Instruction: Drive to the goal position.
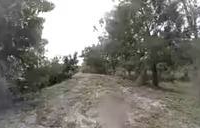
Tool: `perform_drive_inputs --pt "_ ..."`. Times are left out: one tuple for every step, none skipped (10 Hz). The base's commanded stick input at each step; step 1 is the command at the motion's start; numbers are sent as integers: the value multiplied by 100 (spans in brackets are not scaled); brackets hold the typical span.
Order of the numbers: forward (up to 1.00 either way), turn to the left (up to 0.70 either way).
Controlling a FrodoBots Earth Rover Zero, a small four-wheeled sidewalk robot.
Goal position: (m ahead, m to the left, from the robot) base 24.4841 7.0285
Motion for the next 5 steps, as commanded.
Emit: perform_drive_inputs --pt "85 0" --pt "97 0" --pt "100 0" --pt "100 0" --pt "100 0"
